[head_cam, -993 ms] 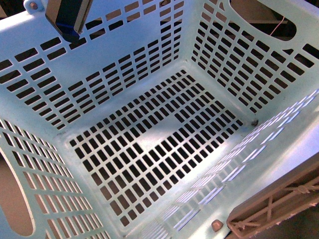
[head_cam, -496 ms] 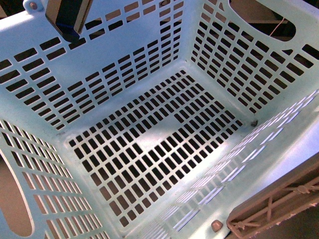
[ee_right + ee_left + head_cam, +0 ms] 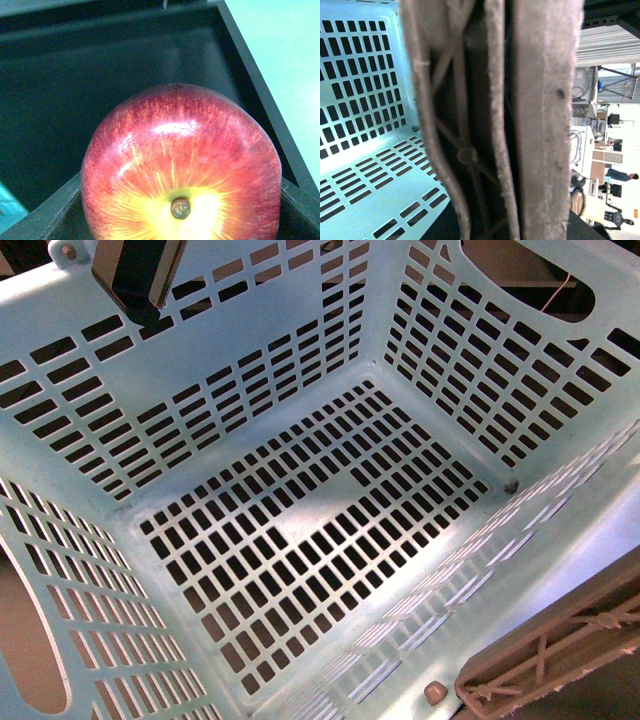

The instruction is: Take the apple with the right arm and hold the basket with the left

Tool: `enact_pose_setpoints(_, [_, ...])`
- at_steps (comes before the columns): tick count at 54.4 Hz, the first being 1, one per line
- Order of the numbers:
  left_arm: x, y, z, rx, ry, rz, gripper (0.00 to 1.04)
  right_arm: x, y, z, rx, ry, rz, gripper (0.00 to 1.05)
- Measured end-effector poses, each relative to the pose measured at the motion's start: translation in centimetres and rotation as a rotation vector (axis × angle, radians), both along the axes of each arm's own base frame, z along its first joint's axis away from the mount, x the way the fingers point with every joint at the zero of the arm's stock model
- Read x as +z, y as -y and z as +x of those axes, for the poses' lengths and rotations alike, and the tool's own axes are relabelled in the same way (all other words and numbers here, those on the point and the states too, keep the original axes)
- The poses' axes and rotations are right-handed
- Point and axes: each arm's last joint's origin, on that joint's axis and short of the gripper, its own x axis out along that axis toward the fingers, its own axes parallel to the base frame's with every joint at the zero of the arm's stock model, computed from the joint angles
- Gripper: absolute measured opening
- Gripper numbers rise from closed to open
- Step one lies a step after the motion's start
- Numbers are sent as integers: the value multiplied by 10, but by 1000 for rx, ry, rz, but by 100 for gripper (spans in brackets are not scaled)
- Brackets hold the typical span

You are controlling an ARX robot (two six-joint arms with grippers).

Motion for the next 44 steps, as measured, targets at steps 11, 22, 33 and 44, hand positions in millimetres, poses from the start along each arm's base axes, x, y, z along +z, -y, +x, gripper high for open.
enact_pose_setpoints(11, [0,0,0,0,1,0,16,82,-56,-7,86,251,32,80])
enact_pose_setpoints(22, [0,0,0,0,1,0,16,80,-116,-14,259,256,71,80])
enact_pose_setpoints(33, [0,0,0,0,0,0,16,50,-134,-18,300,182,95,80])
enact_pose_setpoints(44, [0,0,0,1,4,5,16,38,-139,-21,320,148,93,80])
